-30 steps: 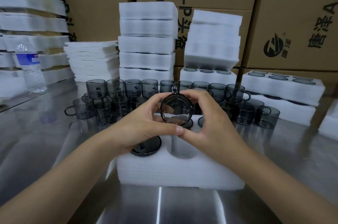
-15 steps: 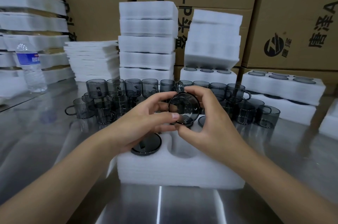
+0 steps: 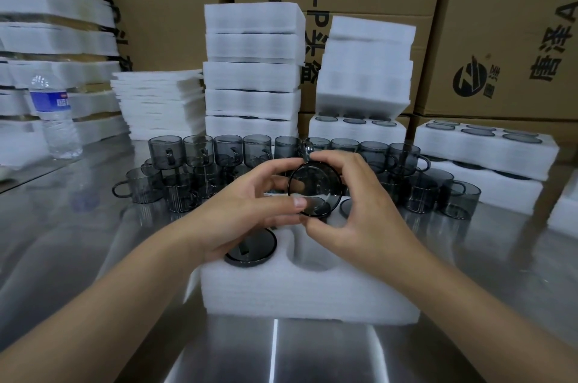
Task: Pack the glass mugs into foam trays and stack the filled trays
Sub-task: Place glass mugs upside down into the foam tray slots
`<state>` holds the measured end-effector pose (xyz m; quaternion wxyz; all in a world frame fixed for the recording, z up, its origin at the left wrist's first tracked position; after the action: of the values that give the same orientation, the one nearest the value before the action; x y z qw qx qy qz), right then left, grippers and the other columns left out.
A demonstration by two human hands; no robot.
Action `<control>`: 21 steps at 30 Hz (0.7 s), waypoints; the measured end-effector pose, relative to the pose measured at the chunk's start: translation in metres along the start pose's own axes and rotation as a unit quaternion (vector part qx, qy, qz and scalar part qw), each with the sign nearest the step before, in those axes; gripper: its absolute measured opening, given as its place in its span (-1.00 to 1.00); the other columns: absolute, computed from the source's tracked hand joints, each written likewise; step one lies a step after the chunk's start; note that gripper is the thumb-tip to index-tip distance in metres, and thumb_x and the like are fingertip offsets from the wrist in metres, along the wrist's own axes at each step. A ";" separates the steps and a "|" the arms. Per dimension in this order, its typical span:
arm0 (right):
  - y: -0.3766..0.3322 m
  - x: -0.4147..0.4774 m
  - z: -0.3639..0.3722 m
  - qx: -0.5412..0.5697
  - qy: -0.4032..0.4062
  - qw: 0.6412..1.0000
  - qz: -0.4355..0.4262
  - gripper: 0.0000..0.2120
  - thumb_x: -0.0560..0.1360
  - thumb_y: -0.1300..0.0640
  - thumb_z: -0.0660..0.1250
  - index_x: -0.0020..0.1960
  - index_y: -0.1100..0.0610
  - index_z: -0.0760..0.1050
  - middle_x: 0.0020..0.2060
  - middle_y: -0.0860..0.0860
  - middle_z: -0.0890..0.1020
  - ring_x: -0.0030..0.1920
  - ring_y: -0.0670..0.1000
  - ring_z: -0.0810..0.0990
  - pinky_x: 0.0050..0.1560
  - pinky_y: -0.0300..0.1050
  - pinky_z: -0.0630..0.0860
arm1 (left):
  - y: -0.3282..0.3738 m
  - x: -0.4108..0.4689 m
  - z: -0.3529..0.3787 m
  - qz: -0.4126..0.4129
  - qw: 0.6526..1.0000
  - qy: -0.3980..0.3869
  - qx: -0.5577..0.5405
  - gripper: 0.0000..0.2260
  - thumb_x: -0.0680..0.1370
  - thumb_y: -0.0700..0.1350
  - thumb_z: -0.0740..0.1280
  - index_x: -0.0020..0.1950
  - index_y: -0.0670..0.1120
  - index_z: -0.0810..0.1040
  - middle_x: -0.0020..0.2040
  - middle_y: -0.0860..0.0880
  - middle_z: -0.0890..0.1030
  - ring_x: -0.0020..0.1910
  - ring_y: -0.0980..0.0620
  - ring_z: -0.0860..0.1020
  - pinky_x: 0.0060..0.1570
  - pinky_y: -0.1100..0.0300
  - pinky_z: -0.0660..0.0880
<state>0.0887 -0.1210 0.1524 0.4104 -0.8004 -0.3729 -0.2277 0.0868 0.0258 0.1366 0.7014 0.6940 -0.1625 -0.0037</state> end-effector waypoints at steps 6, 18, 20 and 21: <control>0.004 0.001 -0.003 0.056 0.005 0.998 0.038 -0.45 0.30 0.08 0.55 0.21 -0.13 0.41 0.09 -0.19 0.50 0.17 -0.16 0.47 0.18 -0.28 0.39 | -0.001 0.002 -0.007 0.030 0.999 0.032 -0.025 -0.51 0.38 -0.13 0.43 0.30 -0.02 0.49 0.24 -0.17 0.54 0.19 -0.05 0.58 0.15 0.10 0.53; 0.021 -0.003 0.013 0.202 -0.223 0.944 0.136 -0.59 0.19 -0.14 0.46 0.02 -0.20 0.51 -0.04 -0.08 0.62 0.04 -0.04 0.59 0.15 -0.03 0.53 | -0.001 0.001 -0.011 0.013 0.977 0.113 0.183 -0.69 0.46 0.13 0.34 0.19 0.21 0.50 0.08 0.22 0.63 0.13 0.30 0.54 0.31 0.11 0.38; 0.021 -0.004 0.013 0.200 -0.240 0.941 0.133 -0.57 0.20 -0.11 0.46 0.05 -0.19 0.50 -0.02 -0.08 0.62 0.06 -0.04 0.59 0.17 -0.04 0.52 | -0.001 0.001 -0.010 0.003 0.975 0.103 0.194 -0.74 0.52 0.06 0.33 0.20 0.19 0.49 0.04 0.26 0.64 0.08 0.34 0.54 0.26 0.18 0.38; 0.021 -0.004 0.013 0.198 -0.253 0.938 0.132 -0.56 0.21 -0.11 0.46 0.07 -0.20 0.49 -0.01 -0.11 0.62 0.07 -0.06 0.59 0.17 -0.06 0.52 | -0.001 0.001 -0.010 0.000 0.975 0.098 0.200 -0.74 0.53 0.03 0.33 0.21 0.18 0.48 0.02 0.28 0.64 0.06 0.35 0.55 0.22 0.22 0.38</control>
<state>0.1033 -0.1202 0.1319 0.4790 -0.7763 -0.3926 0.1172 0.0903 0.0351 0.1363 0.5609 0.8172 -0.0902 0.0971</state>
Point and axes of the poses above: each hand's wrist, its own x-axis towards the middle knuckle, its own z-axis out of the palm, y = z × x, the point moved 5 cm from there along x, towards the middle knuckle
